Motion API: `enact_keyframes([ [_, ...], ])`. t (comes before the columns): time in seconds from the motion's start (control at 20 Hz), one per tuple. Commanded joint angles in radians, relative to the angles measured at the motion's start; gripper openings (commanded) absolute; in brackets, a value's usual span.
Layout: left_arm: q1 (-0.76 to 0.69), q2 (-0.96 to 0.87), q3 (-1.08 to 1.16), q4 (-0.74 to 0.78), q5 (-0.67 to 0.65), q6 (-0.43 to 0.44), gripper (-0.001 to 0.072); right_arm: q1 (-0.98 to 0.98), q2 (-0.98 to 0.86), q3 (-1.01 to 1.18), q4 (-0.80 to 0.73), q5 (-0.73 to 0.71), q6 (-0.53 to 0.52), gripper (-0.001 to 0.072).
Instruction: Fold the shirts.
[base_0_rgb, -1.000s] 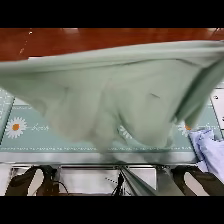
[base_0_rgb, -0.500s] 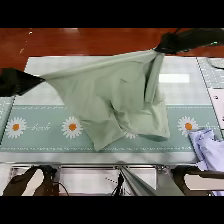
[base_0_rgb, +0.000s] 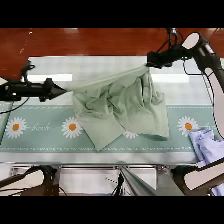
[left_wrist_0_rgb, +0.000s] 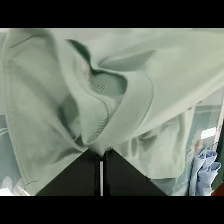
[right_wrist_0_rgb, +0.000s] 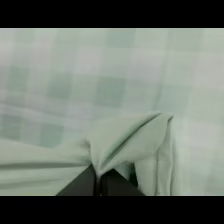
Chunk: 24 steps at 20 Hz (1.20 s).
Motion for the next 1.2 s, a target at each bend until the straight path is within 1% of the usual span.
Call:
enact_keyframes([
  [0.0, -0.039, -0.099, 0.002, -0.106, 0.029, 0.006, 0.0063, -0.008, -0.007, 0.002, 0.04, 0.117, -0.025, 0.0341],
  [0.05, -0.031, -0.099, 0.013, -0.124, 0.023, 0.006, 0.0228, -0.017, 0.003, 0.004, 0.051, 0.172, -0.07, 0.042],
  [0.1, -0.018, -0.097, 0.034, -0.121, -0.011, 0.006, 0.0415, -0.031, 0.019, 0.006, 0.046, 0.248, -0.111, 0.0427],
  [0.15, 0.005, -0.097, 0.064, -0.109, -0.069, 0.006, 0.051, -0.048, 0.042, 0.006, 0.018, 0.332, -0.144, 0.0427],
  [0.2, 0.032, -0.097, 0.092, -0.073, -0.13, 0.006, 0.051, -0.068, 0.07, 0.006, -0.058, 0.437, -0.164, 0.0426],
  [0.25, 0.063, -0.097, 0.117, -0.012, -0.2, 0.005, 0.051, -0.089, 0.097, 0.005, -0.173, 0.543, -0.203, 0.0426],
  [0.3, 0.088, -0.095, 0.126, 0.053, -0.259, -0.005, 0.051, -0.121, 0.122, -0.005, -0.254, 0.6, -0.166, 0.0426],
  [0.35, 0.107, -0.093, 0.12, 0.121, -0.317, -0.026, 0.051, -0.161, 0.152, -0.027, -0.272, 0.612, -0.137, 0.0429],
  [0.4, 0.115, -0.092, 0.106, 0.18, -0.362, -0.039, 0.051, -0.203, 0.183, -0.061, -0.264, 0.636, -0.131, 0.0439],
  [0.45, 0.115, -0.089, 0.077, 0.224, -0.388, -0.042, 0.051, -0.24, 0.212, -0.109, -0.261, 0.65, -0.132, 0.0466],
  [0.5, 0.111, -0.085, 0.042, 0.235, -0.389, -0.036, 0.051, -0.28, 0.249, -0.181, -0.247, 0.641, -0.133, 0.047],
  [0.6, 0.098, -0.086, -0.035, 0.236, -0.361, -0.008, 0.0523, -0.356, 0.333, -0.352, -0.159, 0.565, -0.158, 0.047],
  [0.65, 0.086, -0.087, -0.067, 0.236, -0.332, 0.005, 0.0549, -0.389, 0.378, -0.436, -0.104, 0.512, -0.176, 0.047],
  [0.8, 0.031, -0.093, -0.103, 0.236, -0.235, 0.006, 0.0559, -0.471, 0.505, -0.64, 0.044, 0.369, -0.237, 0.0471],
  [0.95, -0.043, -0.107, -0.102, 0.236, -0.116, -0.006, 0.0559, -0.513, 0.577, -0.743, 0.073, 0.326, -0.272, 0.0471],
  [1.05, -0.09, -0.136, -0.101, 0.235, -0.049, -0.051, 0.056, -0.522, 0.604, -0.766, 0.069, 0.326, -0.287, 0.0471],
  [1.15, -0.129, -0.173, -0.101, 0.22, -0.008, -0.062, 0.056, -0.522, 0.629, -0.767, 0.074, 0.322, -0.293, 0.0471],
])
